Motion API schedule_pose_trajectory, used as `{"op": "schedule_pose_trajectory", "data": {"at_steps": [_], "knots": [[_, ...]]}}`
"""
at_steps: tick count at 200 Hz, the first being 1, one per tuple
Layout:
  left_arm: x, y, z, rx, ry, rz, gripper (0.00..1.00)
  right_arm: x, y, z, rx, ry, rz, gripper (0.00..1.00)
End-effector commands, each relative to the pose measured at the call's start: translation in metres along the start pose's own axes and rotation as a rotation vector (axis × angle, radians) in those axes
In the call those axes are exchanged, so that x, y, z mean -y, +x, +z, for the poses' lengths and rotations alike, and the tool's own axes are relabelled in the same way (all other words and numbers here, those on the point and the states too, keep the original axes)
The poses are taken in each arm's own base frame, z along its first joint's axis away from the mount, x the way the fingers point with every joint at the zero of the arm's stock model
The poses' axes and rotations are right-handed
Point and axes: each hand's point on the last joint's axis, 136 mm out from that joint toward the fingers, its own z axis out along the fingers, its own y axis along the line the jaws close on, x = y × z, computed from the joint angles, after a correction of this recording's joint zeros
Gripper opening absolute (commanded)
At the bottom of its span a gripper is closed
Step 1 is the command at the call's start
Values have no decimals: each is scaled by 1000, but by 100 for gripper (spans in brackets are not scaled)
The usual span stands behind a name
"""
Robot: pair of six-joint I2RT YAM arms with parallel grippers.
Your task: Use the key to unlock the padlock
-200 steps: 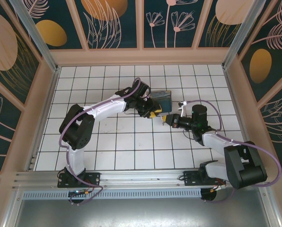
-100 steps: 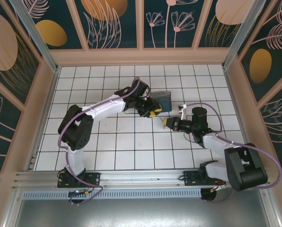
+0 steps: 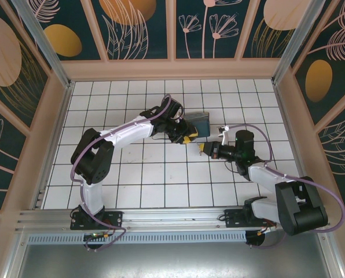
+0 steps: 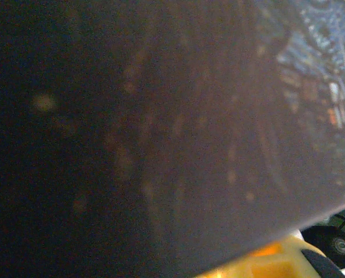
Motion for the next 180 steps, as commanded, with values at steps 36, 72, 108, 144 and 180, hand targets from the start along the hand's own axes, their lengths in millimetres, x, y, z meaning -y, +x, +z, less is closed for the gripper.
{"op": "schedule_pose_trajectory", "data": {"at_steps": [36,72,108,144,180], "knots": [[25,7,-18,-7,81,27,4,-11,-23,3,47,-39,-37,0],[26,7,-21,-1,86,27,3,-10,-24,4,46,-32,-36,0],[26,7,-20,-4,86,27,3,-11,-25,7,42,-37,-38,0],[26,8,-21,-3,90,24,3,-11,-26,9,43,-38,-34,0],[21,9,-20,-3,82,16,2,-21,-30,7,59,-75,-59,0]]}}
